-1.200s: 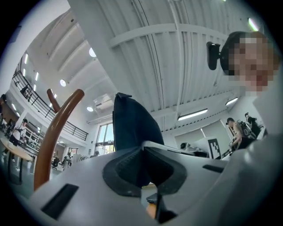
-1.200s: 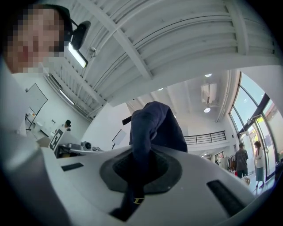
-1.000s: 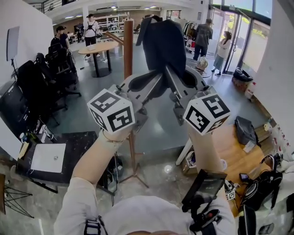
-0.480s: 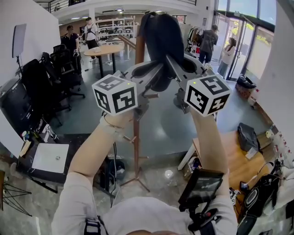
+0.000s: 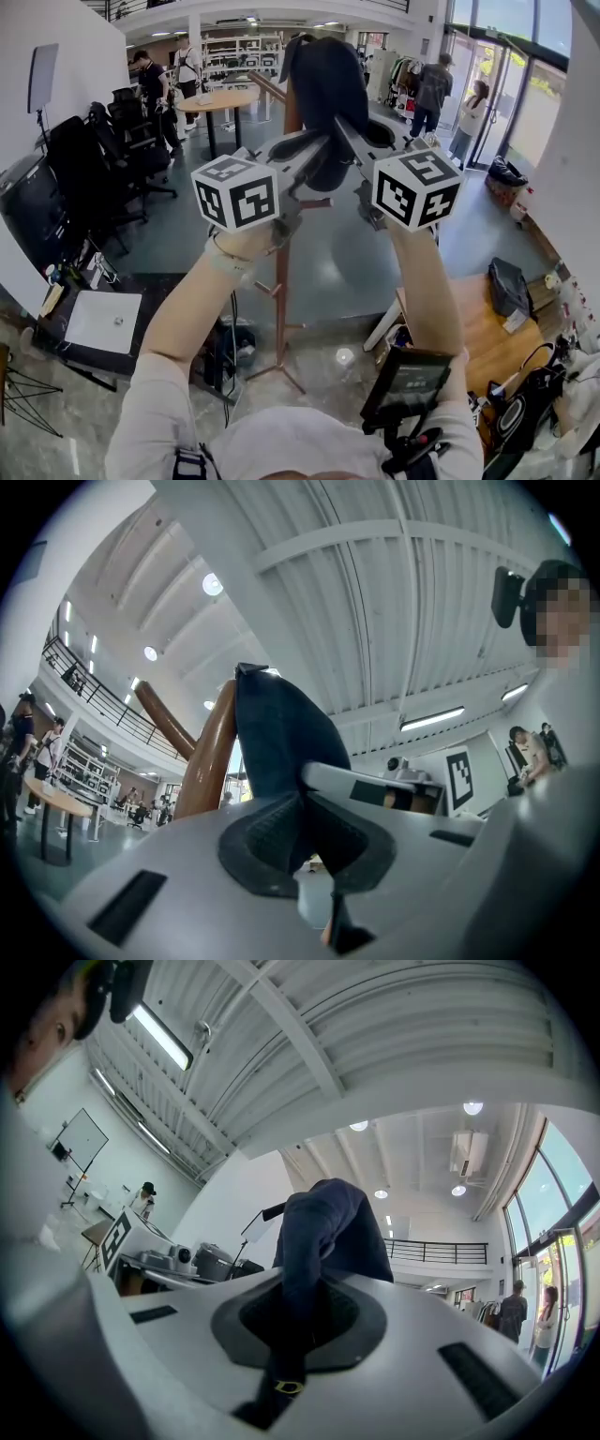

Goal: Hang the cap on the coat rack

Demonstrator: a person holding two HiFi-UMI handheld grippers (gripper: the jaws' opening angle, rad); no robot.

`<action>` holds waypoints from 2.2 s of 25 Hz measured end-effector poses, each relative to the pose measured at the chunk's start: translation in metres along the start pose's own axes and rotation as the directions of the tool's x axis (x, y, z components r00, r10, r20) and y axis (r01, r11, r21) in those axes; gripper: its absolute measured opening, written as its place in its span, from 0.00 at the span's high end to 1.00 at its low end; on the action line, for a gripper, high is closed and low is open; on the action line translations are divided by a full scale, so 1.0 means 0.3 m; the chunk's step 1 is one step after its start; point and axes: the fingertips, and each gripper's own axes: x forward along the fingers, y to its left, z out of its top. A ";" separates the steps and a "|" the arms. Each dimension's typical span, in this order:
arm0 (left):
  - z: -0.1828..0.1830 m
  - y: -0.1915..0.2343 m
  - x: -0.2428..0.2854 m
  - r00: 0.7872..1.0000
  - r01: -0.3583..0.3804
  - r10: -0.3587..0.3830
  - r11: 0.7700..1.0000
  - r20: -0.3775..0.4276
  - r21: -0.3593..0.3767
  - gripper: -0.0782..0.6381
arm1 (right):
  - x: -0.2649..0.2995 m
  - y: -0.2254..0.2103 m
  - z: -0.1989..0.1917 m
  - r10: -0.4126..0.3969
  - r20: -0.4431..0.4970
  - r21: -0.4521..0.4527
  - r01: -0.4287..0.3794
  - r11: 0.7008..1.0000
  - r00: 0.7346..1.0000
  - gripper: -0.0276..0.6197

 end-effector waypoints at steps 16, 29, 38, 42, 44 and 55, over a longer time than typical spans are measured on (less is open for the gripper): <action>-0.150 0.074 -0.029 0.998 -0.029 0.024 0.995 -0.055 -0.098 0.88 | 0.041 0.038 -0.188 0.048 -0.056 0.045 -0.046 0.998 0.997 0.91; -0.250 0.080 -0.080 0.998 -0.044 0.036 0.980 -0.044 -0.196 0.88 | 0.011 0.066 -0.320 0.013 -0.069 0.104 -0.006 0.995 0.998 0.91; -0.344 0.046 -0.109 0.997 -0.058 0.047 0.977 -0.060 -0.203 0.88 | -0.061 0.057 -0.374 -0.028 -0.020 0.159 0.031 0.987 0.999 0.90; -0.376 0.040 -0.128 0.997 -0.072 0.064 0.979 -0.051 -0.192 0.88 | -0.082 0.056 -0.396 -0.051 0.002 0.181 0.050 0.982 0.999 0.83; -0.380 0.034 -0.140 0.996 -0.087 0.083 0.981 -0.032 -0.173 0.88 | -0.096 0.059 -0.416 -0.053 0.000 0.192 0.052 0.980 0.999 0.77; -0.467 -0.037 -0.174 0.994 -0.112 0.112 0.990 -0.012 -0.080 0.88 | -0.200 0.094 -0.474 -0.133 0.054 0.169 0.123 0.978 0.990 0.68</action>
